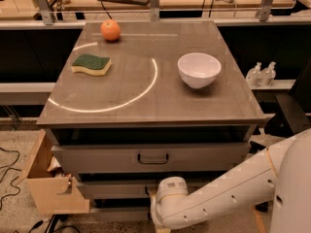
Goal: Open middle drawer
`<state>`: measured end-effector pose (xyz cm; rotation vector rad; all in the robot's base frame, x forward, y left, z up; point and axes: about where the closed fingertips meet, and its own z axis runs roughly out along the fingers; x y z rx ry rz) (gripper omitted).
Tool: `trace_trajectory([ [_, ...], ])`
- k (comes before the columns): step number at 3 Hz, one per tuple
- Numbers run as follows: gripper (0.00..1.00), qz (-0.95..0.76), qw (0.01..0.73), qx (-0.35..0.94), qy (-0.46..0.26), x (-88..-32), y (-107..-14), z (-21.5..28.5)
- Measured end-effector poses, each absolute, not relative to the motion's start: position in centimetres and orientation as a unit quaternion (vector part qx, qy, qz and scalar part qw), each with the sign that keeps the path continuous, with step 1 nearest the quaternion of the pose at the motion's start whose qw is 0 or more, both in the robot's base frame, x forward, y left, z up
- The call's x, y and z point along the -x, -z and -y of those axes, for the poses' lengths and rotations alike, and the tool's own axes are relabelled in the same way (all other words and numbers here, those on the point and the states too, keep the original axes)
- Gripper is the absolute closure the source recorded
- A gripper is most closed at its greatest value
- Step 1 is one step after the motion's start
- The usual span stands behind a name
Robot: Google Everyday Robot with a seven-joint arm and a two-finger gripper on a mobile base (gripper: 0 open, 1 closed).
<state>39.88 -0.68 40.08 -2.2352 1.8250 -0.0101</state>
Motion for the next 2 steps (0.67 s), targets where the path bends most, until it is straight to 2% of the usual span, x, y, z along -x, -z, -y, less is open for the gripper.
trace_trajectory([
  [2,0.65,-0.627,0.127,0.768,0.004,-39.77,-40.04,0.74],
])
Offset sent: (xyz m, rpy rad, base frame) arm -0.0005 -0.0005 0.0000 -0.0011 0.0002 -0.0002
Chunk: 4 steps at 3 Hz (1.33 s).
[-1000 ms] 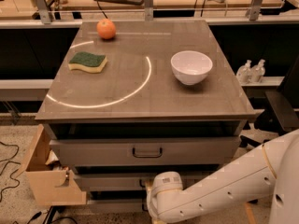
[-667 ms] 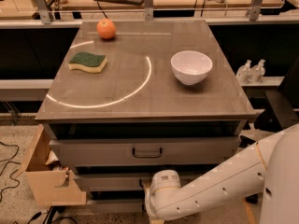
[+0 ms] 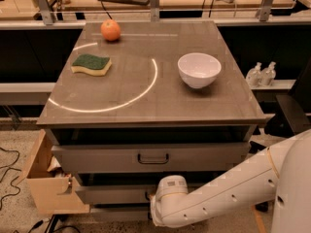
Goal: Open middle drawer
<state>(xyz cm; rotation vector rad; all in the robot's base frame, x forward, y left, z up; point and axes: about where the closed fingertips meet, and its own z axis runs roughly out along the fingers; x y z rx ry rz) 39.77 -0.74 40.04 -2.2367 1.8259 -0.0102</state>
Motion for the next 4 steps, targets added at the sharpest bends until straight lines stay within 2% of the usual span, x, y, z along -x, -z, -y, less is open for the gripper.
trace_trajectory([
  [1,0.88,-0.627,0.127,0.768,0.003,-39.8,-40.0,0.7],
  [2,1.0,-0.627,0.127,0.768,0.003,-39.8,-40.1,0.8],
  [4,1.0,-0.638,0.133,0.759,0.017,-37.3,-42.1,2.6],
])
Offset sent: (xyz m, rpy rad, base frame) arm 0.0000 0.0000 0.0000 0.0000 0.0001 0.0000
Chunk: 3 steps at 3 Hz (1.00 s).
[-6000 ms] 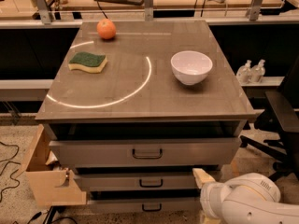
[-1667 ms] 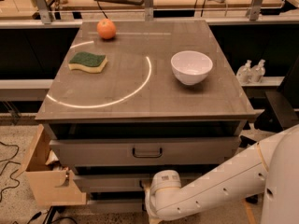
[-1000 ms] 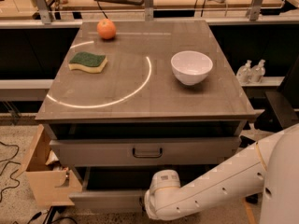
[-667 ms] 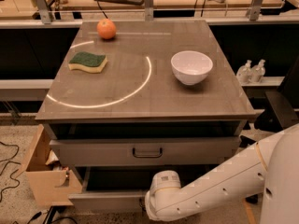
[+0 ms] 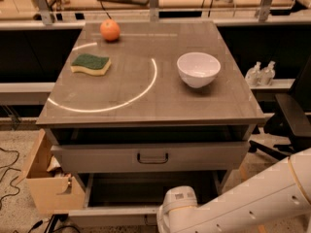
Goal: Open middle drawer
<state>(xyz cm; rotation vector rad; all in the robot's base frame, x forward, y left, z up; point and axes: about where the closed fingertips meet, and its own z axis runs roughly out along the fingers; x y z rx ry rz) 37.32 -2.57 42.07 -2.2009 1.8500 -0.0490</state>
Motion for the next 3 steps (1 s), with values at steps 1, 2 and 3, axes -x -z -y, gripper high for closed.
trace_trajectory([
  [1,1.0,-0.638,0.133,0.759,0.017,-37.3,-42.0,2.6],
  [2,1.0,-0.64,0.134,0.756,0.022,-37.5,-42.9,3.2],
  [3,1.0,-0.639,0.133,0.757,0.026,-38.0,-44.3,3.9],
])
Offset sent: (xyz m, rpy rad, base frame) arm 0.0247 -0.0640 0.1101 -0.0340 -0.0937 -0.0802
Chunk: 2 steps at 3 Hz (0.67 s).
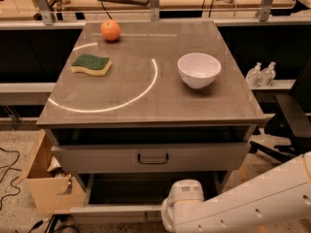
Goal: Open middle drawer
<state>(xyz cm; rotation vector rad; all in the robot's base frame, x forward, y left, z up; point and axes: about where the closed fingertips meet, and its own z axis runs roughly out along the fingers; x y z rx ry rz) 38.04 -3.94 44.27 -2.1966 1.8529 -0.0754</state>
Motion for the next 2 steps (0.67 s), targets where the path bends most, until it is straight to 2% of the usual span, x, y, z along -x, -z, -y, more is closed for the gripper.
trace_trajectory([
  [2,1.0,-0.63,0.137,0.761,0.072,-42.2,-52.3,7.5],
])
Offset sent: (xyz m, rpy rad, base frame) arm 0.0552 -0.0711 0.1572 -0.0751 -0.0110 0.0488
